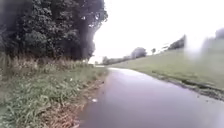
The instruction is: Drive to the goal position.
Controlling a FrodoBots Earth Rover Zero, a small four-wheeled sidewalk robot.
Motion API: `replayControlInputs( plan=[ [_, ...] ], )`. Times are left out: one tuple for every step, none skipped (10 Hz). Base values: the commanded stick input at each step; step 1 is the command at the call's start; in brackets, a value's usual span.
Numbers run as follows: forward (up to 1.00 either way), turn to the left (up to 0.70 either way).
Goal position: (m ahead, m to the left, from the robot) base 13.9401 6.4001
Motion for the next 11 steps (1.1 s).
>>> replayControlInputs(
  plan=[
    [0.7, -0.14],
    [0.7, -0.14],
    [0.7, -0.14],
    [0.7, -0.14],
    [0.7, -0.14],
    [0.7, -0.14],
    [0.7, -0.14],
    [0.7, -0.14],
    [0.7, -0.14],
    [0.7, -0.14],
    [0.7, -0.14]
  ],
)
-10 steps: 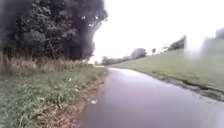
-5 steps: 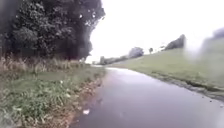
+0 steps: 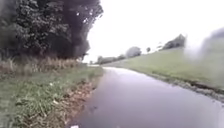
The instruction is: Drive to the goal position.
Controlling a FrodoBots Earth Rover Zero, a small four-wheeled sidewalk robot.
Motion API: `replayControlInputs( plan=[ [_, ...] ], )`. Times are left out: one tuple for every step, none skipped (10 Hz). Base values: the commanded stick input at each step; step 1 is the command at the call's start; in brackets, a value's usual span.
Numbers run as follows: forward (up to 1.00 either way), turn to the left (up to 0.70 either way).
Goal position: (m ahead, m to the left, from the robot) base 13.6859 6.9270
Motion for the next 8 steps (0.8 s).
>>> replayControlInputs(
  plan=[
    [0.7, -0.14],
    [0.7, -0.14],
    [0.7, -0.14],
    [0.7, -0.14],
    [0.7, -0.14],
    [0.7, -0.14],
    [0.7, -0.14],
    [0.7, -0.14]
  ],
)
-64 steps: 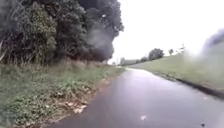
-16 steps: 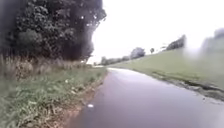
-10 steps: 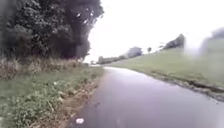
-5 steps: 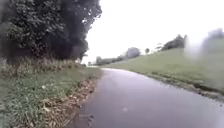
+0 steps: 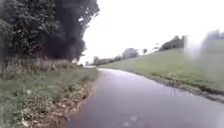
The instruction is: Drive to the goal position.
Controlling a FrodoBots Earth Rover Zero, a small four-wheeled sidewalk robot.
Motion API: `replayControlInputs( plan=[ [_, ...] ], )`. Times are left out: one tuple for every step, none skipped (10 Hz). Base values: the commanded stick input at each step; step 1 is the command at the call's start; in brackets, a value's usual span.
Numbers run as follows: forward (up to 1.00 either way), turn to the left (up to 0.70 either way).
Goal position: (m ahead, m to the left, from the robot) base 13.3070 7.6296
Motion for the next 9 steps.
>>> replayControlInputs(
  plan=[
    [0.7, -0.14],
    [0.7, -0.14],
    [0.7, -0.14],
    [0.7, -0.14],
    [0.7, -0.14],
    [0.7, 0.0],
    [0.7, 0.0],
    [0.7, 0.0],
    [0.7, 0.0]
  ],
)
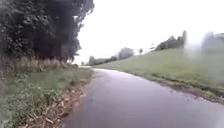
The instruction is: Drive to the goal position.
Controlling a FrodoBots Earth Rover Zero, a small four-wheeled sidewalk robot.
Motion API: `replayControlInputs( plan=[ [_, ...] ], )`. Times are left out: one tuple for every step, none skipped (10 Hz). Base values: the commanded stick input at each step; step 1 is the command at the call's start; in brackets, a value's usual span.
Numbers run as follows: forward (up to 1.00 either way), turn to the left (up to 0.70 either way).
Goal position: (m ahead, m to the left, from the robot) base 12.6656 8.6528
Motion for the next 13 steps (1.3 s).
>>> replayControlInputs(
  plan=[
    [0.7, 0.0],
    [0.7, -0.04],
    [0.7, -0.09],
    [0.7, -0.14],
    [0.7, -0.14],
    [0.7, -0.14],
    [0.7, -0.14],
    [0.7, -0.14],
    [0.7, 0.0],
    [0.7, 0.0],
    [0.7, 0.0],
    [0.7, 0.0],
    [0.7, 0.0]
  ],
)
